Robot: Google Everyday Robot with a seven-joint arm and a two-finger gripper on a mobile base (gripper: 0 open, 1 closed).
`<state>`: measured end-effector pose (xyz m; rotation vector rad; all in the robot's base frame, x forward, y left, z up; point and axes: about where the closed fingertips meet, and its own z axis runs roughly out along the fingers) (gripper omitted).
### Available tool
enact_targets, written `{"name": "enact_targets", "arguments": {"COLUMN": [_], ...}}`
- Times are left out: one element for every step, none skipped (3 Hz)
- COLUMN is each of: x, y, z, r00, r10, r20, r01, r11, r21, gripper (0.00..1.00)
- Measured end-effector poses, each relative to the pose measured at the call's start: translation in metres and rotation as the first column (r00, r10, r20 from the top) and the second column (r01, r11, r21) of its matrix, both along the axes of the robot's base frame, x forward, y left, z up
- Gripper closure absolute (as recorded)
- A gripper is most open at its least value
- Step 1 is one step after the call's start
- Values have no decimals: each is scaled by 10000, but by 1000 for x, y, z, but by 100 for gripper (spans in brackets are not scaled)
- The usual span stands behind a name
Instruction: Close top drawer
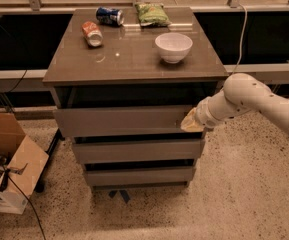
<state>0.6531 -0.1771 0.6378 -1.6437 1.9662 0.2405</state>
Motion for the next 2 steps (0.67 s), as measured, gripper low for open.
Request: {"name": "enact_targets", "arguments": {"x": [0,-1], "y": [2,4], "z": [-2,-4], "r00": [10000,10000], "r10": [28,58], "r20": [-34,-66], "r01": [-28,-58], "r11": [10000,10000], "r21": [9,18], "gripper": [58,35]}}
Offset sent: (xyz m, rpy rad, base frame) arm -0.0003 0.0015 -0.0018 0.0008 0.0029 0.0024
